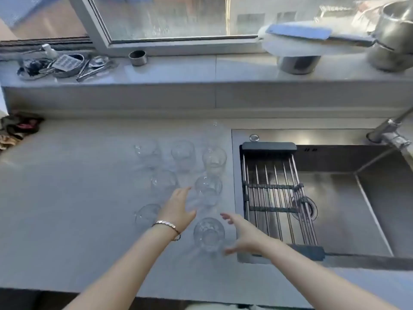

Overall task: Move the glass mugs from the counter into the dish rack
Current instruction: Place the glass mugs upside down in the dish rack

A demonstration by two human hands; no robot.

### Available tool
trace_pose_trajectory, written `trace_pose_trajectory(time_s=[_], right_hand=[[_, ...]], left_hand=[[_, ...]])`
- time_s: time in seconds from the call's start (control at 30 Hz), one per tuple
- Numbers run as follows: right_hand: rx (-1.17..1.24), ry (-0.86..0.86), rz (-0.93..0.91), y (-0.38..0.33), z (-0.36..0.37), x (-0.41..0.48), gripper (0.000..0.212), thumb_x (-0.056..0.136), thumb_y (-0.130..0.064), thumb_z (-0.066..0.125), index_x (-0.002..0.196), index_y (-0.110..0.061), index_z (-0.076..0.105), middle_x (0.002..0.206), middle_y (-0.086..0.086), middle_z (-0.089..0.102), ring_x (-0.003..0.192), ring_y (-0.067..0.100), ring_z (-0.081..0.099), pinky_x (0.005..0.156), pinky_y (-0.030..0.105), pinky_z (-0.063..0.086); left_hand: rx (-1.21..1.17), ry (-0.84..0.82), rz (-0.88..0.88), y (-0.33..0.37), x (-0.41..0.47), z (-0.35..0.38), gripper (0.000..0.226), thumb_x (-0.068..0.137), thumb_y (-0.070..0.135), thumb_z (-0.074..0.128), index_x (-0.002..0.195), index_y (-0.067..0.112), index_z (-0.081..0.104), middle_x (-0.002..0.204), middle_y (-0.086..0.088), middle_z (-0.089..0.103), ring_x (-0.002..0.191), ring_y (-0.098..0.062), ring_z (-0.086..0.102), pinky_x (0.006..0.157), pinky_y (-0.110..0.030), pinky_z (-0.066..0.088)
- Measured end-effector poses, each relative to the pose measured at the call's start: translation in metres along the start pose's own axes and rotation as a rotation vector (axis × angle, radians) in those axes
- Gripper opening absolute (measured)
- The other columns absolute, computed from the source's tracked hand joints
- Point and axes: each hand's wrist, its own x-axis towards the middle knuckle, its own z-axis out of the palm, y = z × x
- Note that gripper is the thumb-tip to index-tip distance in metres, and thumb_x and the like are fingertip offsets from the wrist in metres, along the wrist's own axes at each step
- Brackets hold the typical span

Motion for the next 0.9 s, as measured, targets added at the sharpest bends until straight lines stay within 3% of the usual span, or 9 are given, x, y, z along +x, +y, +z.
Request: trace_pose_trajectory(time_s=[0.1,0.23,0.4,0.5,0.6,0.7,0.77,0.87,0.9], right_hand=[[0.111,0.075,-0.057,-0.001,0.026,0.012,0.093,0.056,-0.022,0.086,0.135,-0.028,0.038,0.133,-0.006,0.048,0.125,0.008,0.044,0.103,0.021,0.037],[0.2,0.19,-0.096,-0.004,0.044,0.016,0.077,0.06,-0.018,0.084,0.12,-0.036,0.041,0.117,-0.011,0.052,0.113,0.001,0.048,0.085,-0.001,0.032],[0.232,0.251,-0.046,0.01,0.029,-0.001,0.075,0.06,-0.02,0.082,0.122,-0.036,0.043,0.119,-0.01,0.05,0.112,0.004,0.048,0.091,0.011,0.036],[0.255,0.291,-0.002,0.026,0.003,-0.02,0.074,0.062,-0.019,0.082,0.117,-0.042,0.038,0.123,-0.007,0.045,0.114,0.006,0.046,0.083,0.004,0.038],[0.27,0.341,0.068,0.046,-0.028,-0.04,0.072,0.063,-0.023,0.082,0.118,-0.04,0.04,0.123,-0.008,0.046,0.112,0.007,0.049,0.091,0.02,0.043],[0.355,0.398,0.142,0.067,-0.06,-0.057,0.07,0.064,-0.021,0.082,0.118,-0.036,0.039,0.116,-0.013,0.053,0.101,0.007,0.059,0.082,0.021,0.05],[0.407,0.459,0.228,0.079,-0.08,-0.062,0.066,0.067,-0.024,0.081,0.115,-0.032,0.036,0.116,-0.006,0.055,0.1,0.017,0.059,0.083,0.03,0.049],[0.413,0.504,0.341,0.091,-0.114,-0.058,0.054,0.075,-0.029,0.075,0.111,-0.025,0.036,0.118,0.001,0.05,0.107,0.016,0.046,0.085,0.029,0.035],[0.403,0.499,0.361,0.091,-0.126,-0.054,0.05,0.076,-0.031,0.073,0.11,-0.024,0.037,0.118,0.001,0.05,0.105,0.017,0.047,0.083,0.029,0.036]], left_hand=[[-0.05,-0.006,-0.027,-0.007,0.013,0.002,0.07,0.085,0.016,0.061,0.145,0.015,0.026,0.149,-0.007,0.031,0.129,-0.024,0.047,0.104,-0.037,0.043],[-0.139,-0.031,-0.024,-0.006,0.034,0.008,0.083,0.081,0.011,0.066,0.148,0.012,0.016,0.151,-0.01,0.024,0.137,-0.023,0.037,0.111,-0.033,0.034],[-0.264,-0.043,-0.05,0.003,0.053,0.034,0.099,0.068,0.014,0.082,0.145,0.012,0.02,0.145,-0.009,0.034,0.134,-0.023,0.037,0.112,-0.033,0.033],[-0.369,0.089,-0.086,0.01,0.056,0.049,0.094,0.063,0.013,0.086,0.138,0.012,0.029,0.138,-0.009,0.043,0.13,-0.023,0.042,0.106,-0.031,0.035],[-0.437,0.227,-0.152,0.019,0.051,0.061,0.086,0.061,0.013,0.087,0.131,0.012,0.037,0.135,-0.007,0.05,0.128,-0.021,0.047,0.101,-0.027,0.037],[-0.43,0.29,-0.142,0.037,0.038,0.07,0.081,0.058,0.013,0.087,0.126,0.014,0.043,0.127,-0.007,0.051,0.122,-0.021,0.049,0.095,-0.024,0.037],[-0.442,0.278,-0.102,0.054,0.03,0.074,0.077,0.055,0.013,0.088,0.118,0.023,0.044,0.117,-0.005,0.05,0.113,-0.019,0.052,0.092,-0.021,0.038],[-0.525,0.214,-0.078,0.084,0.026,0.076,0.074,0.048,0.022,0.087,0.101,0.044,0.039,0.114,-0.007,0.053,0.099,-0.009,0.056,0.081,0.0,0.038],[-0.543,0.193,-0.079,0.093,0.027,0.076,0.074,0.046,0.025,0.085,0.099,0.046,0.038,0.116,-0.007,0.053,0.101,-0.011,0.057,0.082,0.0,0.039]])
